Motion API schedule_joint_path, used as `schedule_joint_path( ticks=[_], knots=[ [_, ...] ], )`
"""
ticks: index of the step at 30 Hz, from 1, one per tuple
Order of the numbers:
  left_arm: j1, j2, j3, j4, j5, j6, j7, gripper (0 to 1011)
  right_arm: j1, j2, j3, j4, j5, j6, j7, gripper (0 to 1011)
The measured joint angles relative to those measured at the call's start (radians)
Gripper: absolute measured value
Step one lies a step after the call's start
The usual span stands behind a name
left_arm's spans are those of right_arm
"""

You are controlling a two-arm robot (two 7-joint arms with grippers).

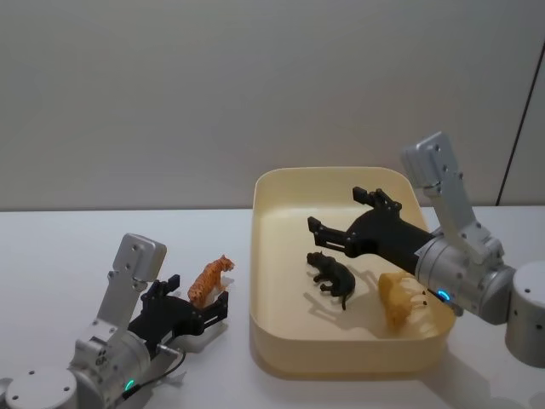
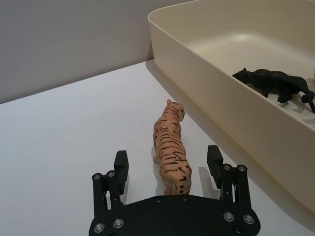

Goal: Pick up the toy alternately with two hands and place it into the central storage box.

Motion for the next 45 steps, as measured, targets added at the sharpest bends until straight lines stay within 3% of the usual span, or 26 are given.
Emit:
schedule_joint_path(
  ticks=[8,12,24,35,45],
  knots=[
    [-0.013,-0.013,0.003,0.017,0.005,-0.004,-0.009,834,0.000,0.000,0.000,0.000,0.000,0.000,0.000,1001],
    [-0.017,-0.018,0.004,0.024,0.007,-0.005,-0.012,677,0.000,0.000,0.000,0.000,0.000,0.000,0.000,1001],
    [-0.019,-0.021,0.005,0.023,0.015,-0.008,-0.012,328,0.000,0.000,0.000,0.000,0.000,0.000,0.000,1001],
    [-0.019,-0.026,0.005,-0.018,0.045,-0.028,0.029,299,0.002,0.002,0.003,0.002,0.003,-0.034,-0.008,1001],
    [-0.021,-0.026,-0.001,-0.066,0.065,-0.033,0.054,299,0.004,0.014,0.020,0.003,-0.003,-0.085,-0.071,1001]
  ],
)
